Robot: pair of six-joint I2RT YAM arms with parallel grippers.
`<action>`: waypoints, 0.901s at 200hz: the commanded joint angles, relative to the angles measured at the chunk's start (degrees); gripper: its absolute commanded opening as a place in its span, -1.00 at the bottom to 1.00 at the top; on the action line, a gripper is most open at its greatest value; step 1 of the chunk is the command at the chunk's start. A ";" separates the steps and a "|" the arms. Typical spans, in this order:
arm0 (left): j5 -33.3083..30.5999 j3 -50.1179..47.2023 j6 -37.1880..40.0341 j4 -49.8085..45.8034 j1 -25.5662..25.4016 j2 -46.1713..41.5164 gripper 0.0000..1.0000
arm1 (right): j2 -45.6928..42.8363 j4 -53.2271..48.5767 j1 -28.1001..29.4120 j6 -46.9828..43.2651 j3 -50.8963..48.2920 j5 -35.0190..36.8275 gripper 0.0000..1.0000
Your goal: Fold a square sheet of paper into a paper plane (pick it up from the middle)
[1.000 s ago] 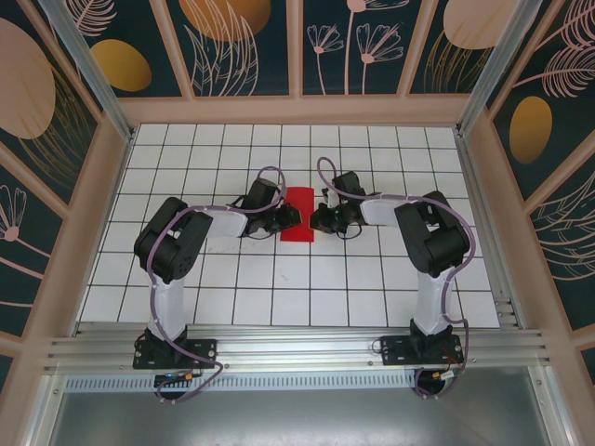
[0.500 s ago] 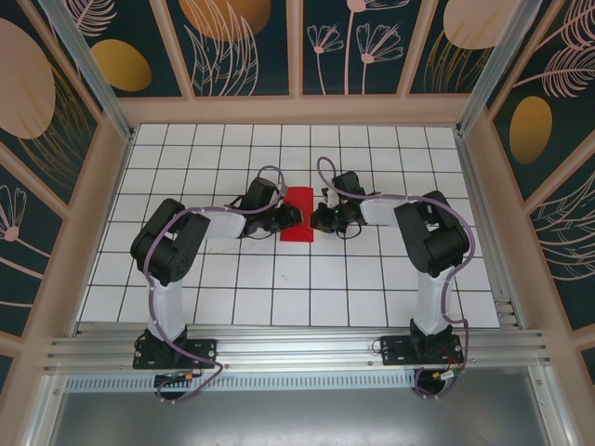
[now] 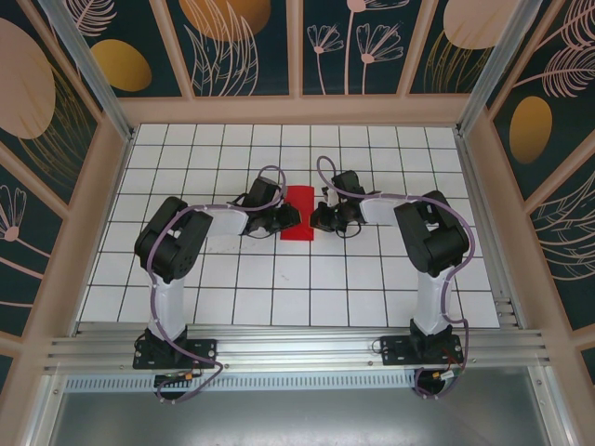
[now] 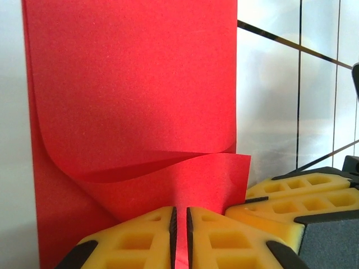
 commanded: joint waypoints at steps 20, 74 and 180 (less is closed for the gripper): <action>-5.01 0.95 2.53 -7.04 0.13 3.09 -0.68 | -2.08 -4.11 -0.42 -0.57 1.12 4.67 -0.64; -7.95 2.16 3.36 -10.25 -0.55 3.98 -0.69 | -9.39 -5.85 0.15 0.23 -0.93 10.96 -0.58; -10.08 2.91 2.58 -11.57 -1.29 3.99 -0.71 | -5.23 -3.23 5.43 0.01 -0.69 4.52 -0.78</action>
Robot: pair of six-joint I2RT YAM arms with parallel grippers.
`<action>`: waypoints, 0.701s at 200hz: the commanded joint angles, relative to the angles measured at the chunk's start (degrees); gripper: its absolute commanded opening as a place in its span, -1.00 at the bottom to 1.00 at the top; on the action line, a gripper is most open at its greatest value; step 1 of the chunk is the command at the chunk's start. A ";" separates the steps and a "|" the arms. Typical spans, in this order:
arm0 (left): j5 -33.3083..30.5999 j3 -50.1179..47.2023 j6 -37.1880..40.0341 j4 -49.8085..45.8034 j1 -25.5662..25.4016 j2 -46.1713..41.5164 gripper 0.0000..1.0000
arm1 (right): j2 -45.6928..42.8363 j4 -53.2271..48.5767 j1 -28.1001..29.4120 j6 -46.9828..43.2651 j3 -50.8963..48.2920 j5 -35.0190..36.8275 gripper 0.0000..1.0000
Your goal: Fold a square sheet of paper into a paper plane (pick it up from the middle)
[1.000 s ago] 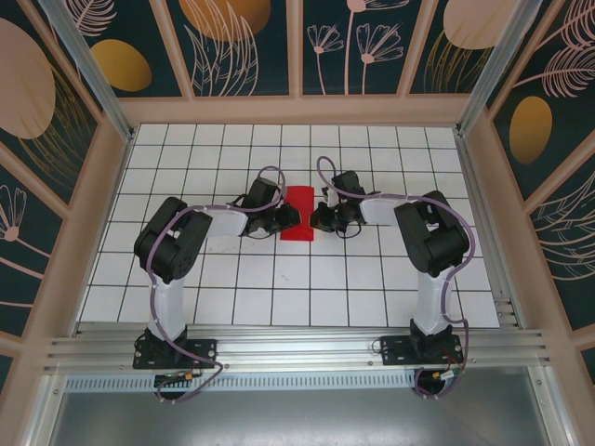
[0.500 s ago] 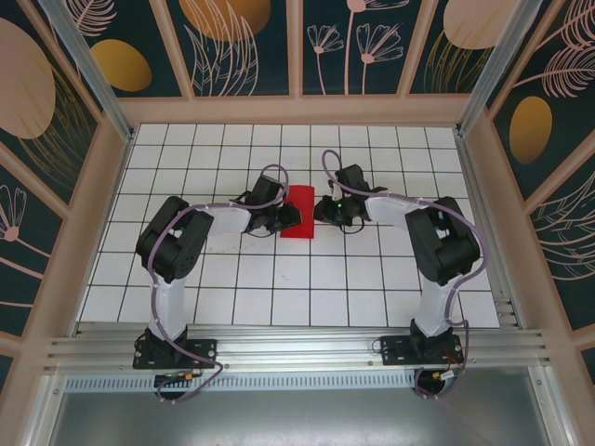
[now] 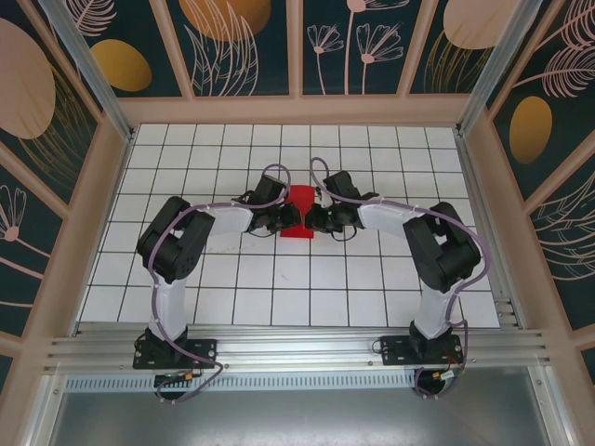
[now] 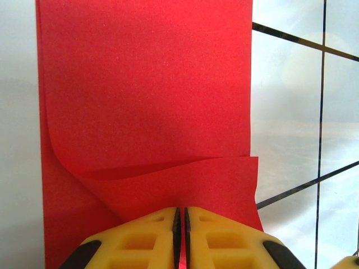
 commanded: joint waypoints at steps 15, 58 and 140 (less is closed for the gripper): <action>-5.01 -0.52 0.69 -5.59 0.17 3.40 -0.71 | 3.17 -0.33 0.18 -0.60 1.24 -1.82 -0.79; -5.34 -0.61 0.26 -5.50 0.24 3.37 -0.72 | 4.33 -2.22 0.00 -1.24 0.84 -0.23 -0.79; -6.60 -0.61 -0.40 -5.77 0.25 3.33 -0.72 | 4.22 -6.68 -0.61 -2.83 0.99 4.90 -0.79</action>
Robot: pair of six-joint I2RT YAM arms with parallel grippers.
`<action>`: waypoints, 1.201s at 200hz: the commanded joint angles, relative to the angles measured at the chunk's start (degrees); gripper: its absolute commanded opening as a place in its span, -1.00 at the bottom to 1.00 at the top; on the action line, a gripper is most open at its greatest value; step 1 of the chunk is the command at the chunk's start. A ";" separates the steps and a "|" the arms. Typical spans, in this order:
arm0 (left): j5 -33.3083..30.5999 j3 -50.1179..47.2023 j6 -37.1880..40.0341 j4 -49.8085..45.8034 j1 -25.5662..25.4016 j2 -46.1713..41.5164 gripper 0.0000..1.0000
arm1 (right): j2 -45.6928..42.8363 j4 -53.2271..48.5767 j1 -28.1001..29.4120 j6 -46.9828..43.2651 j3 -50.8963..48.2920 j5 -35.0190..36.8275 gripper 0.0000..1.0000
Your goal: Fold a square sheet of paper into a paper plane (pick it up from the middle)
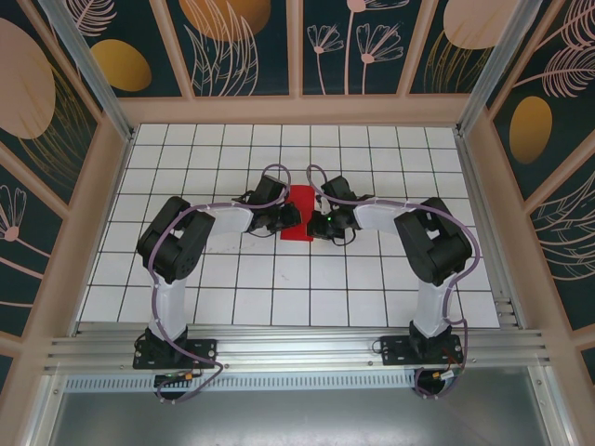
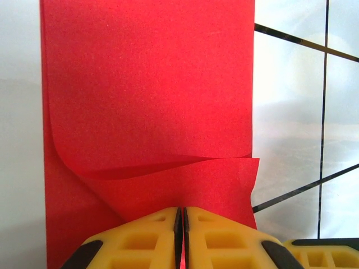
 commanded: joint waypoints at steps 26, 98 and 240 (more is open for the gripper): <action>-6.16 -0.63 -0.29 -5.79 0.32 3.30 -0.72 | 0.26 -5.06 -0.51 -1.67 1.17 4.57 -0.79; -6.07 -0.54 -0.22 -5.76 0.33 3.26 -0.72 | -3.63 -2.39 1.41 -2.31 1.22 0.29 -0.78; -6.91 1.07 0.77 -6.78 0.62 2.56 -0.72 | 1.36 -7.11 0.19 -2.99 -1.01 4.22 -0.79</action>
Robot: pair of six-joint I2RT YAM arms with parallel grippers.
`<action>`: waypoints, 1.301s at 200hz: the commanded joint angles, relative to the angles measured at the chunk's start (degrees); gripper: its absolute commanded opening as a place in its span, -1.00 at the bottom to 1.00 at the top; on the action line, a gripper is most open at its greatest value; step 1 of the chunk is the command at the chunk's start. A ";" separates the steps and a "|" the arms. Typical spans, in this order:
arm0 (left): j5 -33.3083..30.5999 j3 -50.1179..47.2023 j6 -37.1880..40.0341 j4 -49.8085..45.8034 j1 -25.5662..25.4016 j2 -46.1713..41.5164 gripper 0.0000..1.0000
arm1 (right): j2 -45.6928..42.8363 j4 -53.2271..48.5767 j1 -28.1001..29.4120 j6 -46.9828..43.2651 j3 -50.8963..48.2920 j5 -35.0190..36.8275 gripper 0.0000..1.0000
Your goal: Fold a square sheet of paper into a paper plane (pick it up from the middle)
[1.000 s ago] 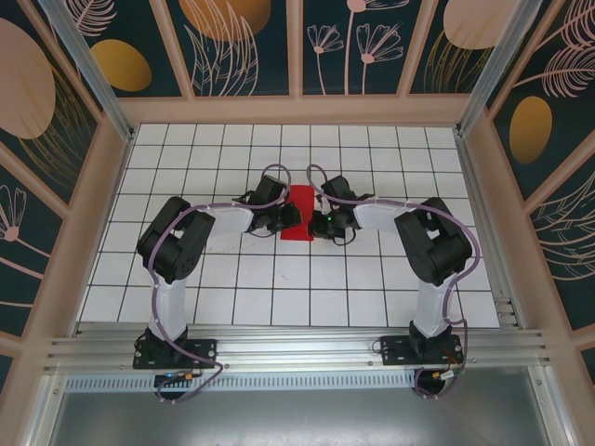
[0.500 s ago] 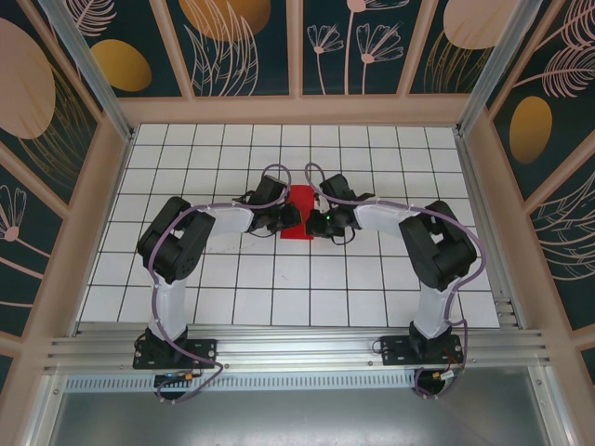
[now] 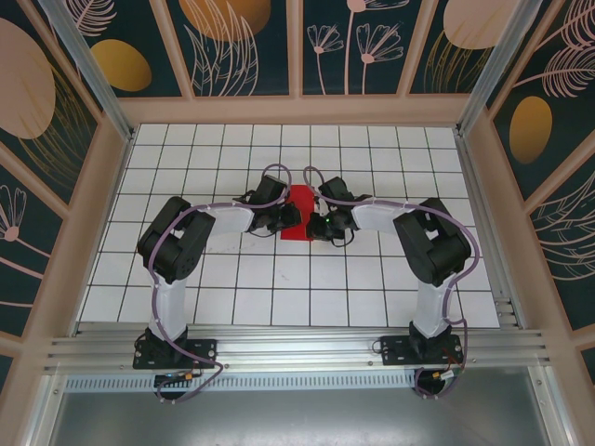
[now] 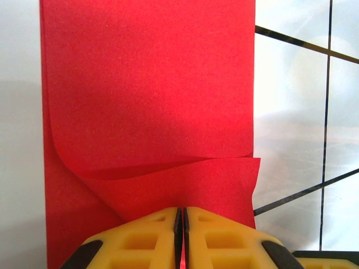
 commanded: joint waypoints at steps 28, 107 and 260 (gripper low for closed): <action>-5.90 1.52 1.45 -5.77 1.63 2.56 -0.71 | 1.10 -5.53 -0.87 -1.11 -3.02 2.98 -0.79; -6.29 2.69 3.29 -5.51 4.48 2.65 -0.70 | 2.32 -6.67 -1.40 -0.73 -4.75 4.25 -0.78; -10.39 7.18 10.11 -8.52 12.73 1.04 -0.65 | 1.82 -6.15 -1.52 -0.56 -5.28 4.47 -0.78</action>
